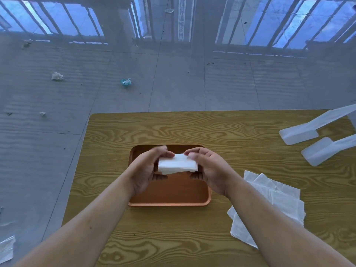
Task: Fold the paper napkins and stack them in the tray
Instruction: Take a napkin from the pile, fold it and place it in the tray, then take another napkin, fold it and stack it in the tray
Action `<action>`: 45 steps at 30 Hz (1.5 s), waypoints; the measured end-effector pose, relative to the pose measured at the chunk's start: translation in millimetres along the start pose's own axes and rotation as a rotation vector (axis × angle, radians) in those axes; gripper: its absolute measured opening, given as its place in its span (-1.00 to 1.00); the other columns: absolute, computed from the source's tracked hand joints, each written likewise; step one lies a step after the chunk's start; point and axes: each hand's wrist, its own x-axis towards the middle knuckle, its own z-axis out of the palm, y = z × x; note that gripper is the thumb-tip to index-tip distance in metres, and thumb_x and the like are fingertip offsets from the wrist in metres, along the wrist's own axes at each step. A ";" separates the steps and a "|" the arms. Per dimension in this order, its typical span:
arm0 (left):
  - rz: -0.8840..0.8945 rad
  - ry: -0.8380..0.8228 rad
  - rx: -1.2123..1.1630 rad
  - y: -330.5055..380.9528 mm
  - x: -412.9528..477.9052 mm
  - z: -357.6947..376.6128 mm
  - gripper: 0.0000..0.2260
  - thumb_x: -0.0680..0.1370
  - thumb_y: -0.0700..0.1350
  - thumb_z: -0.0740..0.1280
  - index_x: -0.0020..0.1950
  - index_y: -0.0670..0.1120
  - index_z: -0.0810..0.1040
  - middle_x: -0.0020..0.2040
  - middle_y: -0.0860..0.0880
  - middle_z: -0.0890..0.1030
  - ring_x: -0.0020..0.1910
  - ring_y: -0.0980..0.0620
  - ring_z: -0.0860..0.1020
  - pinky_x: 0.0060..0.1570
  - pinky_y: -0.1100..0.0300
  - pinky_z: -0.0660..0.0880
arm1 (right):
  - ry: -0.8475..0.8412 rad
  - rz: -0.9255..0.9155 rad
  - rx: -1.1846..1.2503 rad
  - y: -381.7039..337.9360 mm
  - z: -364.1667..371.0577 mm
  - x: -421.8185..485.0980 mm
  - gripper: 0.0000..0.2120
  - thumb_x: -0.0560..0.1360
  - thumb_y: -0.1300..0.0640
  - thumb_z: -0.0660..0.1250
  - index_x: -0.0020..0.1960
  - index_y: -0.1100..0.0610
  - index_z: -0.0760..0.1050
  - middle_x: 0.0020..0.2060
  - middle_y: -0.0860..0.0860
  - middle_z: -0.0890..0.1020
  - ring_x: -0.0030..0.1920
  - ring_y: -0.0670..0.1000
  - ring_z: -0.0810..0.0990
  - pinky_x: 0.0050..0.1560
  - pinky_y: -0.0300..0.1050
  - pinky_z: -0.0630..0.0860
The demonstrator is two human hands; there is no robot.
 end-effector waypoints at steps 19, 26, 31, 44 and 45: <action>0.703 0.404 1.379 -100.9 44.8 -10.2 -0.68 0.47 -0.21 0.52 0.21 -0.10 0.65 0.14 -0.11 0.63 0.07 -0.20 0.59 -0.02 -0.08 0.58 | 0.410 -0.550 -1.409 103.8 5.0 43.4 -0.70 0.49 0.18 0.41 0.23 0.12 0.60 0.05 0.09 0.61 0.07 0.20 0.55 0.11 0.12 0.54; 0.577 0.295 1.674 -94.9 41.5 24.3 -0.76 0.50 -0.03 0.50 0.11 -0.10 0.70 0.08 -0.09 0.69 0.01 -0.20 0.64 -0.08 -0.12 0.61 | 0.244 -0.491 -1.451 102.4 -16.2 12.6 -0.61 0.62 0.16 0.24 0.42 0.12 0.55 0.41 0.09 0.59 0.50 0.24 0.42 0.51 0.24 0.33; 0.646 0.047 1.636 -78.3 54.3 112.6 -0.70 0.57 0.08 0.43 0.17 -0.09 0.67 0.09 -0.09 0.66 0.08 -0.20 0.61 0.07 -0.12 0.58 | 0.660 -0.404 -1.236 104.1 -84.0 -53.7 -0.74 0.52 0.19 0.36 0.19 0.13 0.64 0.05 0.06 0.66 0.12 0.19 0.57 0.19 0.14 0.53; 0.525 -0.358 1.641 -97.3 114.8 315.2 -0.54 0.60 0.15 0.41 0.44 0.00 0.52 0.38 -0.03 0.53 0.39 -0.10 0.48 0.27 -0.01 0.46 | 0.714 -0.127 -1.227 164.5 -208.3 -172.0 -0.62 0.51 0.14 0.35 0.32 0.12 0.58 0.14 0.08 0.62 0.11 0.17 0.56 0.16 0.08 0.56; 0.498 -0.360 1.673 -98.1 118.3 321.9 -0.52 0.58 0.18 0.43 0.44 0.00 0.52 0.35 -0.03 0.54 0.38 -0.10 0.49 0.27 -0.02 0.47 | 0.712 -0.129 -1.221 166.9 -210.5 -173.2 -0.61 0.51 0.14 0.35 0.33 0.12 0.57 0.14 0.08 0.62 0.10 0.16 0.56 0.16 0.07 0.56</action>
